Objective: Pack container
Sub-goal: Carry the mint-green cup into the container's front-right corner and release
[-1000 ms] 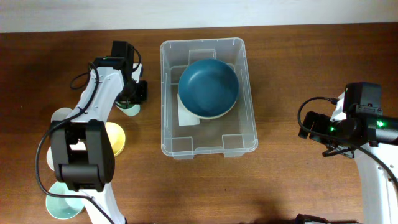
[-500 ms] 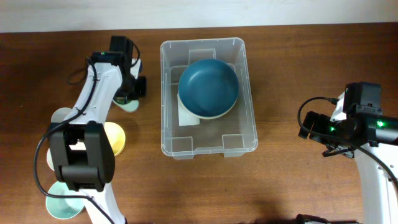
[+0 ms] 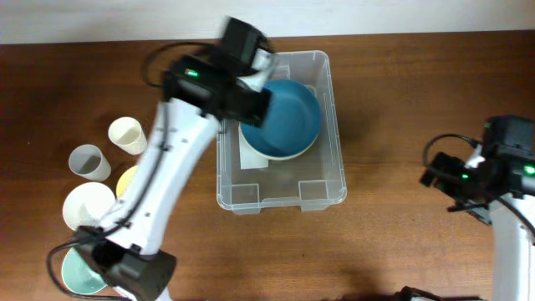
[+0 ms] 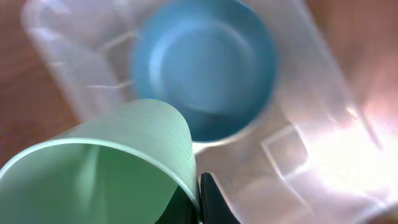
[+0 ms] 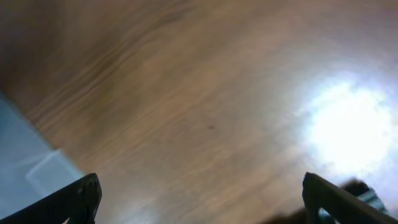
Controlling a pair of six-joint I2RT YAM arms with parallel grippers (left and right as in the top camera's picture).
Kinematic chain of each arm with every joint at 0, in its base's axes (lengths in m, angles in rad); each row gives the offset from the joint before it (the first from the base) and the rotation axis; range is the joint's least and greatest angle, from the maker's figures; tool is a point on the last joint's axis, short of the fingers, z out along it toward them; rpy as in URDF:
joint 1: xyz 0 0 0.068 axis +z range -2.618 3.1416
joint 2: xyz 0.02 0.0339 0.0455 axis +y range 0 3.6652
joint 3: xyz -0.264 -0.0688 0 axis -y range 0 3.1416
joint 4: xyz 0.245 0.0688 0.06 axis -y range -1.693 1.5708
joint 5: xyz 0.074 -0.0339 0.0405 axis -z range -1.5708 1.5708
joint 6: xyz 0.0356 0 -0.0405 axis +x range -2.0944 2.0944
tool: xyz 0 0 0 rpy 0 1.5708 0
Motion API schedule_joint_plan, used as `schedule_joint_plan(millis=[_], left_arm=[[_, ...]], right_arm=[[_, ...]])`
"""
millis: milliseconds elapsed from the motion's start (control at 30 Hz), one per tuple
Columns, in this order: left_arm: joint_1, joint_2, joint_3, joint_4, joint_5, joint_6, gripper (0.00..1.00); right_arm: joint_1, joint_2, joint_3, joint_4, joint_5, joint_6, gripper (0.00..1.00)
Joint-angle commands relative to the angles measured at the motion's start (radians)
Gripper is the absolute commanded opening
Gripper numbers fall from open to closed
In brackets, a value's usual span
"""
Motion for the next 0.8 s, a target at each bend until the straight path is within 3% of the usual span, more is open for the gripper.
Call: schedule_joint_plan(millis=[0,267,767], left_arm=[[-0.092,0.026,0.000,-0.005,0.027,0.015,0.00],[-0.216,0.142,-0.016,-0.013,0.222,0.015,0.01],[-0.283,0.347,-0.020,-0.045,0.223,0.004,0.00]], right_arm=[[-0.063,-0.001,-0.001,-0.008,-0.024,0.029,0.99],[-0.064,-0.001,-0.001,-0.010,-0.024,0.026,0.99],[-0.064,-0.001,-0.001,-0.013,-0.024,0.026,0.99]])
